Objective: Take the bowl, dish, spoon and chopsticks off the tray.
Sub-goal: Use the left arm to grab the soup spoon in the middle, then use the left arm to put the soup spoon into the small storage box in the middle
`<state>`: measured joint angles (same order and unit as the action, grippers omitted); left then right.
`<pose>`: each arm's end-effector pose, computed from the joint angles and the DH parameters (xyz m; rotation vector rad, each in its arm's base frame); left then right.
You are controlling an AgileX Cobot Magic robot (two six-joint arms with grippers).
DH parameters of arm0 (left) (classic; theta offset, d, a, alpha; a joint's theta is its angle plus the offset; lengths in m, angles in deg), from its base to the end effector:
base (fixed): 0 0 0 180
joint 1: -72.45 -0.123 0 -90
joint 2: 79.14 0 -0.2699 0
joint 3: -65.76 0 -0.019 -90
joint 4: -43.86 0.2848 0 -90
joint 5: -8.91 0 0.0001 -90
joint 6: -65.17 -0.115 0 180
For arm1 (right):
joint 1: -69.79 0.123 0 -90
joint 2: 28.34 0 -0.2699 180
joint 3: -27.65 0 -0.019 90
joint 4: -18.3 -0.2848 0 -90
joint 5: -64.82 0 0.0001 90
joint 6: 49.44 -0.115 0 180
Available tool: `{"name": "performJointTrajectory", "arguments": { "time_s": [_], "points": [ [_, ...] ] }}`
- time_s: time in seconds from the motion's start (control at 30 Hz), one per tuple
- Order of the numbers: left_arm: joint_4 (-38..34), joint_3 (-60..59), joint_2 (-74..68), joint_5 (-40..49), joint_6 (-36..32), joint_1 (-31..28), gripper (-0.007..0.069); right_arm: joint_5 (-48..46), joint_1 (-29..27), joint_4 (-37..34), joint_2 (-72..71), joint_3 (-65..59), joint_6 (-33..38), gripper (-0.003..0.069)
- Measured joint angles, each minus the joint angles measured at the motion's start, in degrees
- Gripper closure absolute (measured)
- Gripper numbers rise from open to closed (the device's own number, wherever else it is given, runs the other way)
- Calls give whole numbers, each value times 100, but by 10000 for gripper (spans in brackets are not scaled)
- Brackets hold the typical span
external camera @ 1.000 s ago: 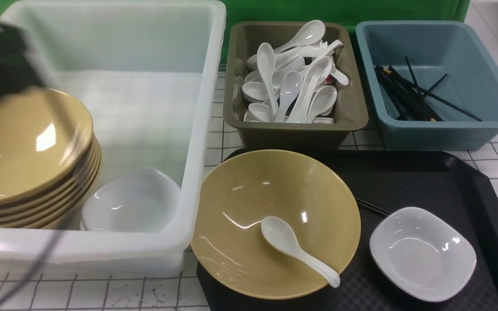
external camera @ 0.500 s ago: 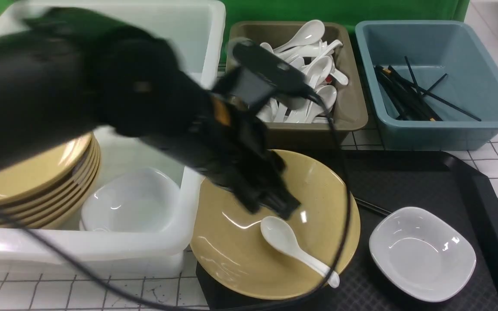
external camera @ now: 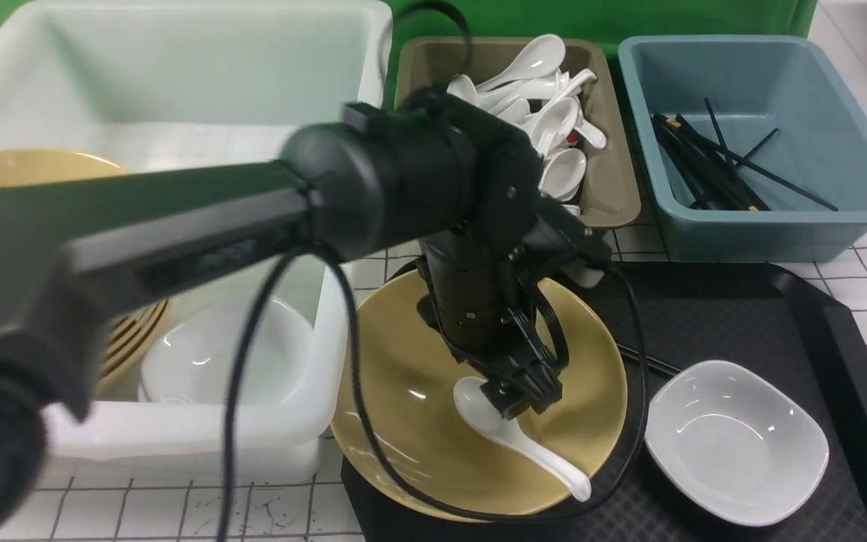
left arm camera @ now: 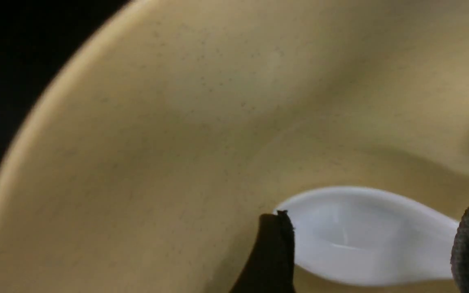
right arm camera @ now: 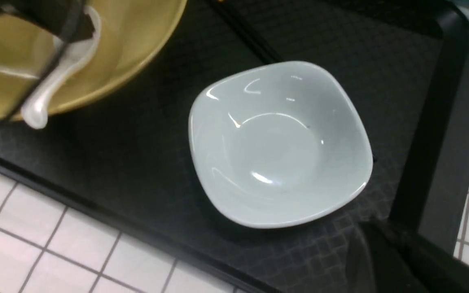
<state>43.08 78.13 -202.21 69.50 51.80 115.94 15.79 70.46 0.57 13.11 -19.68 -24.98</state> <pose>0.3166 -0.3022 0.1526 1.4192 2.6397 -0.0772 0.1588 0.0283 0.2456 -0.3819 2.3290 0.1751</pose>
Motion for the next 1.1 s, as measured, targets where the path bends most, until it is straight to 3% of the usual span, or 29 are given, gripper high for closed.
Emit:
{"name": "performJointTrajectory", "arguments": {
  "time_s": [0.17, 0.27, 0.4, 0.47, 0.87, 1.1],
  "points": [
    [79, 163, -393, 342, 0, 0, 251, 7, 0, 0, 0, -6, 0, 621],
    [79, 199, -449, 367, 0, 0, 354, 42, 0, 0, 0, -6, 0, 619],
    [79, 211, -466, 137, 0, 0, 554, 123, 0, 0, 0, -6, 0, 616],
    [79, 297, -473, 48, 0, 0, 594, 136, 0, 0, 0, -6, 0, 615],
    [79, 2211, -377, 336, -24, -151, 599, 158, 0, 0, 0, -9, 0, 610],
    [462, 2768, -565, -2803, -19, -859, 597, 158, 0, 0, 0, -12, 0, 610]
  ]
}}
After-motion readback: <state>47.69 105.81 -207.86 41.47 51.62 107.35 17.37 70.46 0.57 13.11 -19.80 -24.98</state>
